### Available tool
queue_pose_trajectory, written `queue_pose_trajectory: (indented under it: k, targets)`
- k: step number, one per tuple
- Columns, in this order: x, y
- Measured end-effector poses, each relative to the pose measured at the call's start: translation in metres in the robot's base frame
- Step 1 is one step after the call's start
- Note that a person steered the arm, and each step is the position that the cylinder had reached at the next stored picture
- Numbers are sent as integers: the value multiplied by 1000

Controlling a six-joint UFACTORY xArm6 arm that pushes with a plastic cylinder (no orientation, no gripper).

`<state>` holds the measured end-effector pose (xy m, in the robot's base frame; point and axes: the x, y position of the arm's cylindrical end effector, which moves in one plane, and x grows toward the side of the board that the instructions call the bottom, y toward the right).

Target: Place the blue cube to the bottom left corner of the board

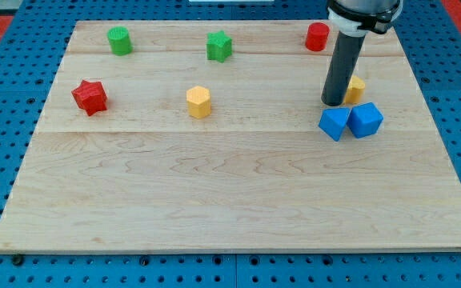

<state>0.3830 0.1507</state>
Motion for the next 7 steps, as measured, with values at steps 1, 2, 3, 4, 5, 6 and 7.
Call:
queue_pose_trajectory:
  k: [1, 2, 3, 4, 5, 6, 7]
  targets:
    - [8, 0]
    - [8, 0]
    - [8, 0]
    - [11, 27]
    - [54, 30]
    - [83, 1]
    - [88, -13]
